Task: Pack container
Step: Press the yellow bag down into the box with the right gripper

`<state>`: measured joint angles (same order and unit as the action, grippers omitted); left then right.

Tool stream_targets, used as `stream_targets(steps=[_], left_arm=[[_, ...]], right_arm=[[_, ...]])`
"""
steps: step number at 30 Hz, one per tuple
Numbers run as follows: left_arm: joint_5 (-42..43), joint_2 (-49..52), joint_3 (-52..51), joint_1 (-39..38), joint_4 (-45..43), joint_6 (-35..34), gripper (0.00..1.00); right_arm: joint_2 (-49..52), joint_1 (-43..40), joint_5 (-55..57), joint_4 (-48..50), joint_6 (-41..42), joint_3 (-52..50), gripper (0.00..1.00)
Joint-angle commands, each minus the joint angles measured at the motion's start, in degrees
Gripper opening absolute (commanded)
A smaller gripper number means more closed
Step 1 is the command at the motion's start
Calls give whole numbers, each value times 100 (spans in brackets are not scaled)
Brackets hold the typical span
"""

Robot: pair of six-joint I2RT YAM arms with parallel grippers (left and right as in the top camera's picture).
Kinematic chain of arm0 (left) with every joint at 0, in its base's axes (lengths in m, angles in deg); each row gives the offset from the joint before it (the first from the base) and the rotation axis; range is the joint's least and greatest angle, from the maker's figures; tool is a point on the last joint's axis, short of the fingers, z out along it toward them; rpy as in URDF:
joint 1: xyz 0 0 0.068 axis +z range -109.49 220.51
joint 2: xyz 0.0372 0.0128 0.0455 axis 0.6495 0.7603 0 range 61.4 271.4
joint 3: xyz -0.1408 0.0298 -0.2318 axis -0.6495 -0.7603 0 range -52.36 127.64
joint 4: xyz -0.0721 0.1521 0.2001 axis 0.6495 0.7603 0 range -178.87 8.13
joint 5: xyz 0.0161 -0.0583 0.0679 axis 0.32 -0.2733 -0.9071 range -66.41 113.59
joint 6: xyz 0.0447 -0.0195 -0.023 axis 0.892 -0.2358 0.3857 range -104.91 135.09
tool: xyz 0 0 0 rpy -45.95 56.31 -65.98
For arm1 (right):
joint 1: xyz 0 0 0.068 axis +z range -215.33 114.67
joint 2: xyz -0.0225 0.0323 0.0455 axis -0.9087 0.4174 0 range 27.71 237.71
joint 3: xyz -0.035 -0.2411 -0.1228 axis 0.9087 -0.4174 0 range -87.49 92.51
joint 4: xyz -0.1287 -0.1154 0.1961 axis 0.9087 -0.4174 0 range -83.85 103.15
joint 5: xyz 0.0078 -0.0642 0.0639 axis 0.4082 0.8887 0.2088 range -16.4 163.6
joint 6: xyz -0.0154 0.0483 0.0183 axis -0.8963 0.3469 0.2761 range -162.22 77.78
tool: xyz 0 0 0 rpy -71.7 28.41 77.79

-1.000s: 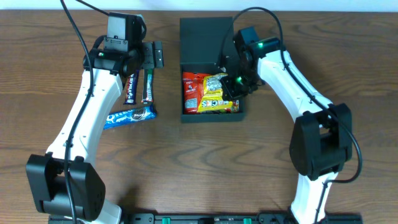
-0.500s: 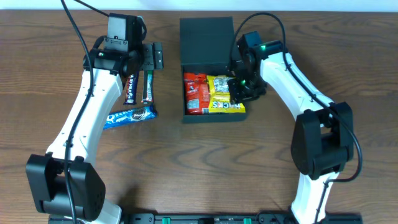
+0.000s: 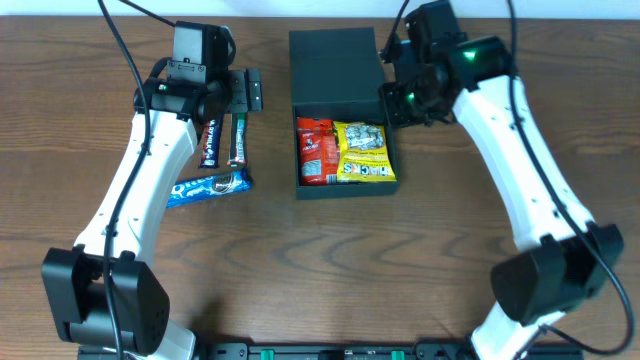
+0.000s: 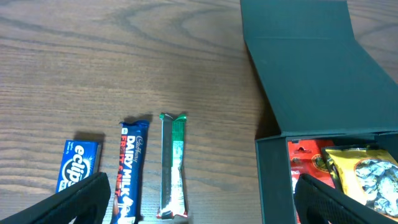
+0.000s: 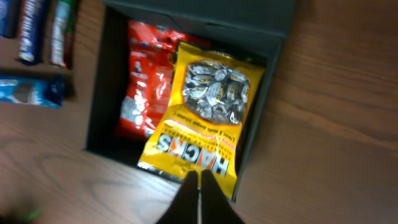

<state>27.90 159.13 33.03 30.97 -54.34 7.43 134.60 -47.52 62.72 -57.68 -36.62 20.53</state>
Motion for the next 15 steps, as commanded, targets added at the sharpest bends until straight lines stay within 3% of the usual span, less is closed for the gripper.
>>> stream_targets(steps=[1,15], left_arm=[[15,-105,109,20,13,-2,95],[17,-105,109,20,101,-4,95]], right_arm=[[118,162,15,-15,-52,-275,2],[505,474,-7,1093,-50,-2450,1]])
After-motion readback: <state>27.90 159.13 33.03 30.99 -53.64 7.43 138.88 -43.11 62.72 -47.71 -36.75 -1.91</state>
